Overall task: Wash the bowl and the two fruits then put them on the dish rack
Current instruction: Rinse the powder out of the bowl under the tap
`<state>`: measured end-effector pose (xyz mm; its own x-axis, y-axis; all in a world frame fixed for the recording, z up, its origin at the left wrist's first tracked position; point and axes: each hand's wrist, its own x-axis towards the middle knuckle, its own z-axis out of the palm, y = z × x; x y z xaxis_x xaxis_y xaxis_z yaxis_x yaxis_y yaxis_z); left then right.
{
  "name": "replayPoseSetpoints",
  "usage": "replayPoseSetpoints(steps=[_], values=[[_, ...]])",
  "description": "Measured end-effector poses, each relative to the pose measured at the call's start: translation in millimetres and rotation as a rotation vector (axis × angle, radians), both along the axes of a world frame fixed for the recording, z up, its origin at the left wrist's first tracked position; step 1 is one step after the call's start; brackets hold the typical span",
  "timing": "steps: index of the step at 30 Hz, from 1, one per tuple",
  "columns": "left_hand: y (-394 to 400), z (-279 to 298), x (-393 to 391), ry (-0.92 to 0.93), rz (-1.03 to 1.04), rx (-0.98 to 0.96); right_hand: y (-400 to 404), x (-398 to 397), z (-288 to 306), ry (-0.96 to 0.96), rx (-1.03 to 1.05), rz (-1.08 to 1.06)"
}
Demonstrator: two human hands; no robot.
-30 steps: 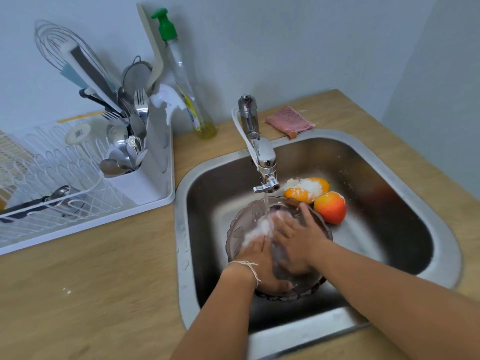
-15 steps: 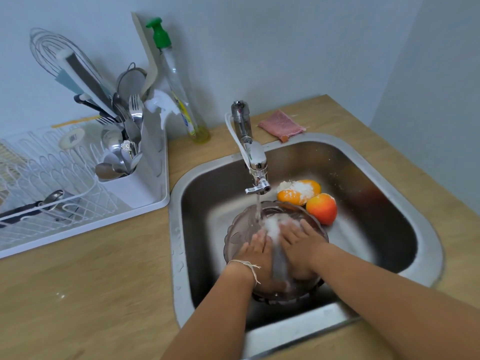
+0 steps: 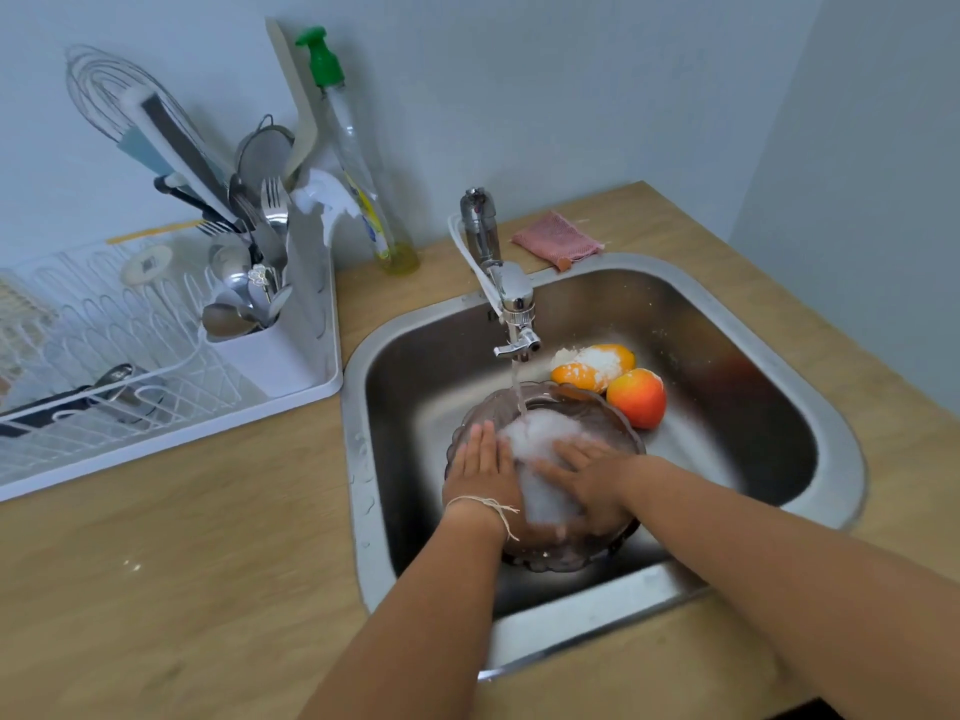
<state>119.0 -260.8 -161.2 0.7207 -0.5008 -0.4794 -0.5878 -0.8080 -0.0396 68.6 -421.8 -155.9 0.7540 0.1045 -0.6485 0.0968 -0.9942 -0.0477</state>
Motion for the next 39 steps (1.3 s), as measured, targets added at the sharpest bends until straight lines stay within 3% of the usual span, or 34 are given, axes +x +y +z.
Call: replayPoseSetpoints(steps=[2, 6, 8, 10, 12, 14, 17, 21, 25, 31, 36, 39], values=[[-0.4, 0.7, -0.3, -0.048, -0.018, 0.037, -0.9, 2.7, -1.6, -0.061, -0.068, -0.001], [-4.1, 11.0, -13.4, 0.149, -0.057, -0.059, -0.7, 7.7, -6.2, -0.158, -0.209, 0.003], [-1.2, 6.9, -13.2, 0.129, -0.011, -0.034, 2.8, 4.9, -4.9, -0.094, -0.148, 0.018], [0.4, 1.1, -7.9, -0.006, 0.016, 0.025, 3.5, 1.4, -1.4, -0.061, -0.042, -0.006], [-1.2, -0.7, -6.9, -0.061, 0.0, 0.034, -0.6, 1.1, 0.6, -0.149, -0.063, 0.005], [-4.8, 0.2, -12.5, 0.042, -0.074, -0.016, -5.0, 4.5, 0.0, -0.289, -0.136, 0.016], [-6.5, 1.4, -18.2, 0.202, -0.049, -0.104, -5.6, 11.3, -2.5, -0.357, -0.08, -0.022], [-7.0, -1.6, -9.5, 0.044, -0.003, -0.01, -4.8, 17.7, -3.3, -0.254, 0.0, -0.003], [-6.2, -6.4, -5.5, 0.066, 0.001, 0.03, 5.9, 20.6, -10.2, -0.112, 0.158, -0.068], [-8.5, 2.9, -5.7, 0.177, -0.11, -0.215, -10.4, 22.9, -3.8, -0.399, 0.092, -0.058], [-5.9, -6.9, 2.7, -0.062, 0.04, -0.094, 3.1, 21.9, -11.0, -0.133, -0.003, -0.052], [-8.0, -5.4, -1.4, -0.019, -0.042, -0.098, 3.2, 19.2, -2.8, -0.105, 0.119, -0.073]])
